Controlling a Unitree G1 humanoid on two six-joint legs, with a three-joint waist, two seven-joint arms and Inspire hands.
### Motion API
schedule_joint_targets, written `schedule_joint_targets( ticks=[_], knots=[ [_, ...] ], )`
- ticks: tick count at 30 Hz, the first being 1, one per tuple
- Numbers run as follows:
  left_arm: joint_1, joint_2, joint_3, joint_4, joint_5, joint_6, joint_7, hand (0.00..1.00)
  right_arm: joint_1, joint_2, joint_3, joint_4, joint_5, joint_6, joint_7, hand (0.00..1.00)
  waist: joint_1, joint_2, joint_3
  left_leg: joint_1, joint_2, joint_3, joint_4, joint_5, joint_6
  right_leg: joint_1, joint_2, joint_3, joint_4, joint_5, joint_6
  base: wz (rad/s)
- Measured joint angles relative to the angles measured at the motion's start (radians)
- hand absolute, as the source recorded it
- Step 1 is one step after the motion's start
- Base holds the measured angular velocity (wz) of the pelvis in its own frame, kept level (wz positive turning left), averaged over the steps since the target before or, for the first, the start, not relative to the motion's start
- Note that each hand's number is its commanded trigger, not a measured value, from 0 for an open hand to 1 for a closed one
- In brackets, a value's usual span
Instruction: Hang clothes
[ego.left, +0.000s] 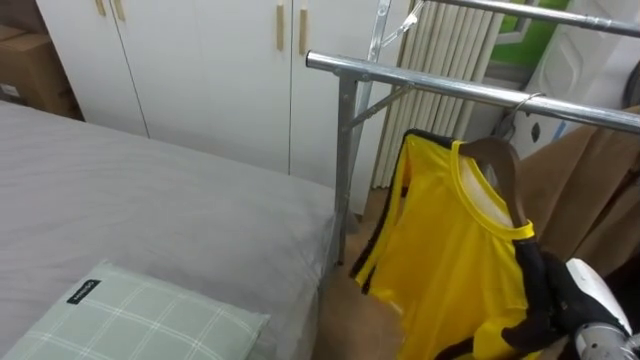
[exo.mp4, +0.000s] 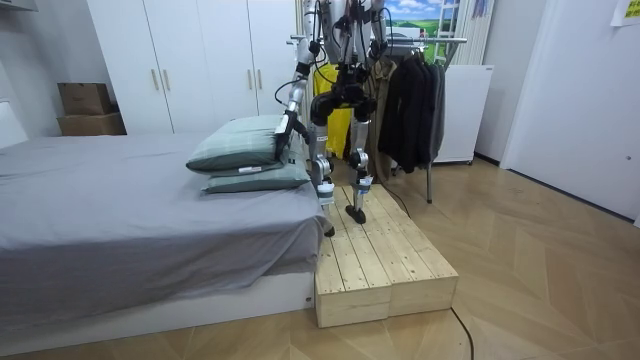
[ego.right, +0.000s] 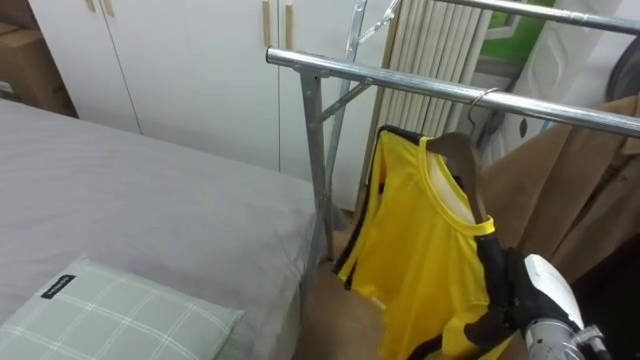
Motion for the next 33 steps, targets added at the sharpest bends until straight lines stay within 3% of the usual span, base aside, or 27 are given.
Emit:
schedule_joint_targets(
  ticks=[10,20,27,33],
  knots=[
    [0.0,0.0,-0.002,0.0,-0.002,0.009,0.0,0.0,-0.001,0.0,-0.002,-0.043,0.029,0.001,-0.053,0.0,-0.007,-0.005,-0.0001,0.0,0.0,0.023,-0.002,0.0,0.0,-0.018,0.002,0.024,0.015,-0.001,0.0,-0.06],
    [0.017,-0.011,0.028,0.0,-0.002,0.017,0.008,0.0,0.006,0.0,-0.149,-0.179,0.459,0.002,-0.198,0.0,-0.03,-0.002,-0.0007,0.004,0.0,0.023,-0.01,0.0,0.0,-0.015,0.003,0.02,0.008,0.0,0.0,0.0],
    [0.033,-0.017,0.027,0.0,-0.001,0.017,0.019,0.0,0.006,-0.002,-0.157,-0.187,0.789,0.002,-0.263,0.0,-0.059,0.005,-0.0013,0.015,0.0,0.018,-0.017,0.001,-0.001,0.003,0.003,0.011,-0.006,0.0,0.0,0.02],
    [0.041,-0.025,0.03,-0.001,-0.001,0.017,0.018,0.0,0.006,-0.003,-0.184,-0.248,0.97,0.001,-0.3,0.0,-0.061,0.016,-0.0031,0.02,0.0,0.02,-0.02,0.001,-0.001,0.005,0.002,0.01,-0.005,0.0,0.0,0.0]
  ],
)
